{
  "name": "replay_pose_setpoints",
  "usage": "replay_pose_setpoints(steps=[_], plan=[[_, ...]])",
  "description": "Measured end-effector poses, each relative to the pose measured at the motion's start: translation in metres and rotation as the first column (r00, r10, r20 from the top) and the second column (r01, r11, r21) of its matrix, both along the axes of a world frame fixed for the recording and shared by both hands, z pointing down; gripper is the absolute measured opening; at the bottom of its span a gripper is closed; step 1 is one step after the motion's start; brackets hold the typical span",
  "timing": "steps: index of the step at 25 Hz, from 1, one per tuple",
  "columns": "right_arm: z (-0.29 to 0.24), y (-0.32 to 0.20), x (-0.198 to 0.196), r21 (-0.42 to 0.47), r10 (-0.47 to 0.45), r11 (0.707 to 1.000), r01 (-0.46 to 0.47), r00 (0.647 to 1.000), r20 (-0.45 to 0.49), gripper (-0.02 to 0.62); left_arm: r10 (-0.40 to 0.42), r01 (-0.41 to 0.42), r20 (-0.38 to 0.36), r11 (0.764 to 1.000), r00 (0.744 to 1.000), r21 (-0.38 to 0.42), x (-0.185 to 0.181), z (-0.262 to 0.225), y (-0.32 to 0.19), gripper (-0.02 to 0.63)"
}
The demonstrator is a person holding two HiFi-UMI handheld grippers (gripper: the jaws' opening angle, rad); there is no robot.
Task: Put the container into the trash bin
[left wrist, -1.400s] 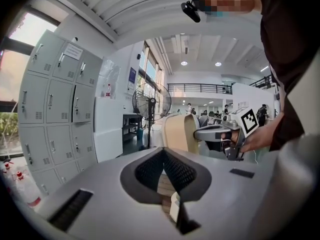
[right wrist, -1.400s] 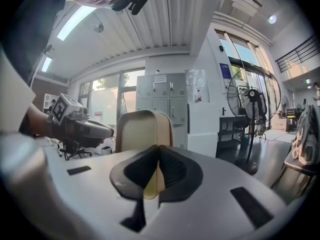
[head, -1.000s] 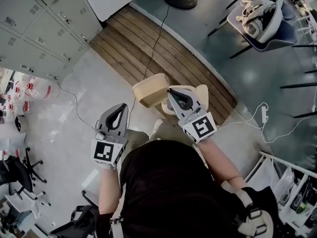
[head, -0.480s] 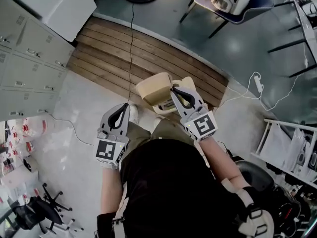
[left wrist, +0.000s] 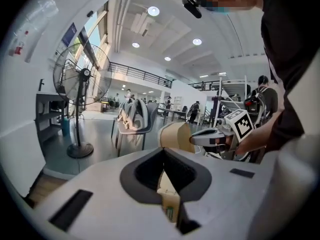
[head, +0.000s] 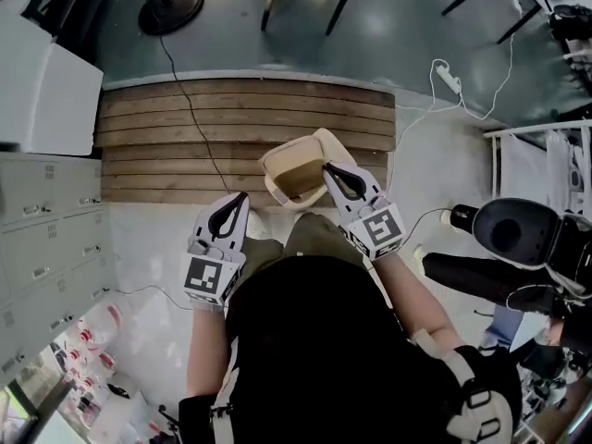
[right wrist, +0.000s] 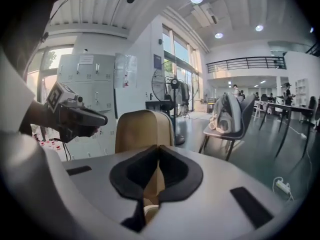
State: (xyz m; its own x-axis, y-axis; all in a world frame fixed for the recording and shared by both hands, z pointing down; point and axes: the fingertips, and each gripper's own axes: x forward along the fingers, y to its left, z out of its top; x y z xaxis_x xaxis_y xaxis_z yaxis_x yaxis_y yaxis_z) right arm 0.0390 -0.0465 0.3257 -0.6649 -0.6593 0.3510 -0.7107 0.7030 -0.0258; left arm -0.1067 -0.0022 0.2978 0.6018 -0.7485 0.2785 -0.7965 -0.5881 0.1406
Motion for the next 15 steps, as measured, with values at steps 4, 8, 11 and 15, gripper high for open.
replay_pose_setpoints(steps=[4,8,11,15], plan=[[0.015,0.008,0.013,-0.035,0.136,0.990,-0.136,0.990,-0.026,0.025,0.126,-0.126,-0.009,0.992,0.992,-0.031,0.004,0.007,-0.011,0.009],[0.033,0.021,0.024,-0.073,0.237,0.968,-0.239,0.971,-0.042,0.025,0.216,-0.216,-0.011,0.976,0.976,-0.034,0.003,0.018,-0.014,0.009],[0.050,0.034,0.031,-0.109,0.296,0.947,-0.301,0.953,-0.060,0.025,0.266,-0.266,-0.015,0.959,0.964,-0.099,0.007,0.026,-0.011,0.009],[0.067,0.043,0.040,-0.136,0.358,0.921,-0.365,0.931,-0.074,0.025,0.324,-0.322,-0.011,0.939,0.946,-0.121,0.011,0.040,-0.008,0.009]])
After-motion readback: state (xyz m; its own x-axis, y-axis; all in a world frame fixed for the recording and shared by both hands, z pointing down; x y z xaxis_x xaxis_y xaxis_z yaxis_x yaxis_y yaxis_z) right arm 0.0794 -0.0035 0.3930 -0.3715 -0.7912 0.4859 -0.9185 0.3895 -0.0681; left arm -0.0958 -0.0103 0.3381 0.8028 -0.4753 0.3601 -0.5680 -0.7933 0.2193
